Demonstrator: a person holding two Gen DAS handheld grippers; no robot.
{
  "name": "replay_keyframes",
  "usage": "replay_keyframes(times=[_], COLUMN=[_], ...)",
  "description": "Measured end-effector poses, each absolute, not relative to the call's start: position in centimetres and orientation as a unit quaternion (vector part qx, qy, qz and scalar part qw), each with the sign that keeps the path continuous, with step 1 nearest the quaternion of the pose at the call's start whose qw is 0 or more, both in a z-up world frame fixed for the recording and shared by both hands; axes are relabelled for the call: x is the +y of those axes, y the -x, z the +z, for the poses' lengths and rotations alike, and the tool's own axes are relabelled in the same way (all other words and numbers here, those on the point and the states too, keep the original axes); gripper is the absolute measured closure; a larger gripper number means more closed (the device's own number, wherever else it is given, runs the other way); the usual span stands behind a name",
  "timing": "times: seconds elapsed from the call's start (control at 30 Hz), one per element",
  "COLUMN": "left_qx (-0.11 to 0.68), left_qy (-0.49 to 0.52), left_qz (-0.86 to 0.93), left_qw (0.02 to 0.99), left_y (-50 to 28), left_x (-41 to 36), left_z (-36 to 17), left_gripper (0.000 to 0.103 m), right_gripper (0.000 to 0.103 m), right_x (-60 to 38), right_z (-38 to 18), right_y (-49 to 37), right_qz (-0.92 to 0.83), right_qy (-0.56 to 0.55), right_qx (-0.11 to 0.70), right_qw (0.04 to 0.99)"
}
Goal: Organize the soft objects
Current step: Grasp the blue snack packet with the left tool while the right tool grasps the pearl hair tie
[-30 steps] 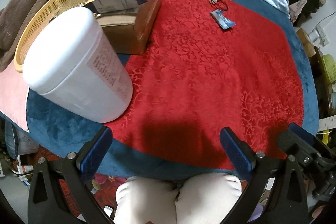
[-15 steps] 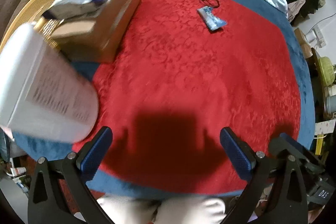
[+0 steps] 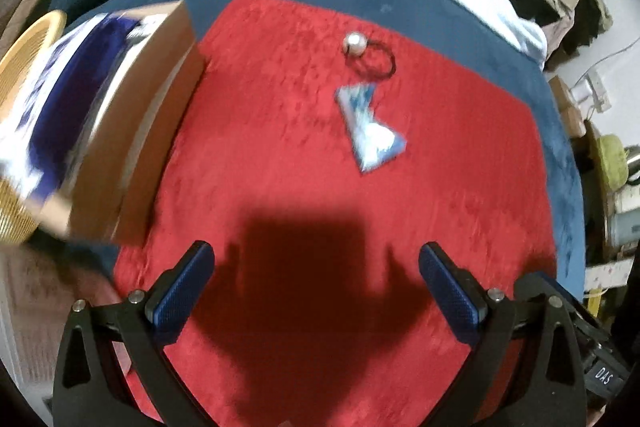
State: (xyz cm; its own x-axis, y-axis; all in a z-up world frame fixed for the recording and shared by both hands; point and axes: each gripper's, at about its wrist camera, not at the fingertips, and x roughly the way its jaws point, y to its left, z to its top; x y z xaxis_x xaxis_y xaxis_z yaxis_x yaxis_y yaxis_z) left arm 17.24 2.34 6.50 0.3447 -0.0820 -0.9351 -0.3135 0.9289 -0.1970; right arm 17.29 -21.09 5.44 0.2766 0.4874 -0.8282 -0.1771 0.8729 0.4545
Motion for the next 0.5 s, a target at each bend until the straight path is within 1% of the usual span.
replay_keyframes(times=[0.13, 0.17, 0.23, 0.27, 0.3, 0.33, 0.37, 0.43, 0.47, 0.5], left_qx=[0.553, 0.551, 0.547, 0.548, 0.55, 0.553, 0.559, 0.57, 0.57, 0.569], left_qy=[0.197, 0.203, 0.211, 0.214, 0.217, 0.22, 0.223, 0.225, 0.222, 0.215], left_qz=[0.065, 0.065, 0.066, 0.067, 0.067, 0.064, 0.061, 0.057, 0.053, 0.051], left_qw=[0.807, 0.807, 0.807, 0.806, 0.804, 0.801, 0.796, 0.788, 0.79, 0.792], left_y=[-20.4, -21.3, -23.0, -23.7, -24.4, -25.0, -25.7, -26.5, -26.7, -26.8], left_x=[2.8, 3.0, 3.2, 3.2, 3.3, 3.3, 3.3, 3.2, 3.1, 3.0], left_z=[6.0, 5.8, 5.3, 5.0, 4.7, 4.3, 3.7, 2.9, 2.6, 2.5], left_gripper=[0.002, 0.004, 0.011, 0.02, 0.024, 0.026, 0.032, 0.035, 0.044, 0.07], right_gripper=[0.0, 0.0, 0.0, 0.0, 0.0, 0.0, 0.0, 0.0, 0.0, 0.0], right_x=[-21.1, -21.1, -21.1, -20.9, -20.7, -20.4, -20.3, -19.9, -19.7, -19.5], right_z=[6.0, 6.1, 6.1, 6.0, 6.0, 5.9, 5.8, 5.6, 5.6, 5.5], right_y=[-19.6, -19.9, -20.4, -20.6, -20.8, -21.1, -21.2, -21.6, -21.9, -22.2], right_qz=[0.199, 0.198, 0.198, 0.198, 0.198, 0.198, 0.199, 0.201, 0.202, 0.202], right_qy=[-0.139, -0.14, -0.14, -0.139, -0.136, -0.133, -0.129, -0.123, -0.12, -0.117], right_qx=[0.548, 0.545, 0.541, 0.541, 0.541, 0.54, 0.54, 0.541, 0.541, 0.541], right_qw=[0.8, 0.803, 0.805, 0.806, 0.806, 0.807, 0.807, 0.808, 0.808, 0.808])
